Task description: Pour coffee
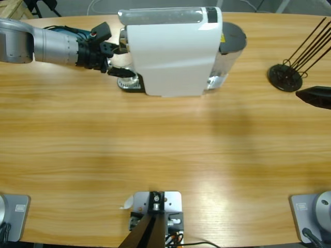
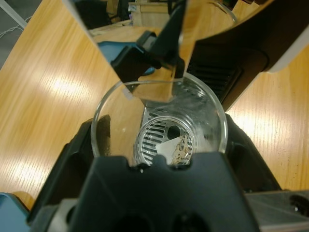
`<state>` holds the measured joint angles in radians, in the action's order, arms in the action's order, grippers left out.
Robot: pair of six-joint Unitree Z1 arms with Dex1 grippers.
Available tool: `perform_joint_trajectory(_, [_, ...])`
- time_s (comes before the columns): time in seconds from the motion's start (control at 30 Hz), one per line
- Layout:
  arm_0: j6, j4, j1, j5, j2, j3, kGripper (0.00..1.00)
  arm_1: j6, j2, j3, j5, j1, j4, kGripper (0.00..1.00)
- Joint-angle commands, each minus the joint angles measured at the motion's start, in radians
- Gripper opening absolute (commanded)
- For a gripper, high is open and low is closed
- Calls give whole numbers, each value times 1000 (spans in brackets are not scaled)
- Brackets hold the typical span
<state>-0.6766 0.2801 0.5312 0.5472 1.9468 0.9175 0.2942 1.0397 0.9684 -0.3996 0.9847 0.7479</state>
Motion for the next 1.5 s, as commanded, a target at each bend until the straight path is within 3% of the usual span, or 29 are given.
perform_joint_trajectory(0.03, [16, 13, 20, 36, 33, -26, 1000, 8, -19, 2, 4, 2, 45, 1000])
perform_joint_trajectory(0.27, [42, 14, -31, 66, -91, -70, 1000, 8, -21, 3, 4, 2, 36, 1000])
perform_joint_trajectory(0.63, [138, -1, -78, -1, -419, -298, 1000, 4, -23, 64, -25, 2, 39, 1000])
perform_joint_trajectory(0.73, [230, -144, -42, -100, -533, -301, 1000, 1, 46, 170, -72, -21, 40, 1000])
perform_joint_trajectory(0.87, [307, -501, 52, -208, -625, -170, 1000, -47, 183, 355, 118, -209, 37, 978])
perform_joint_trajectory(0.97, [317, -585, 65, -214, -672, -140, 1000, -52, 308, 490, 208, -290, 55, 851])
perform_joint_trajectory(1.0, [317, -587, 67, -214, -681, -141, 1000, -63, 357, 545, 225, -303, 79, 692])
perform_joint_trajectory(1.1, [318, -588, 72, -214, -699, -139, 1000, -161, 498, 725, 275, -334, 166, 93])
perform_joint_trajectory(1.13, [318, -588, 73, -214, -707, -139, 1000, -176, 532, 778, 276, -338, 178, 0])
perform_joint_trajectory(1.33, [337, -587, 73, -240, -731, -136, 1000, -210, 740, 1022, 243, -340, 264, 0])
perform_joint_trajectory(1.5, [338, -570, 73, -265, -705, -128, 1000, -184, 798, 1036, 247, -340, 280, 0])
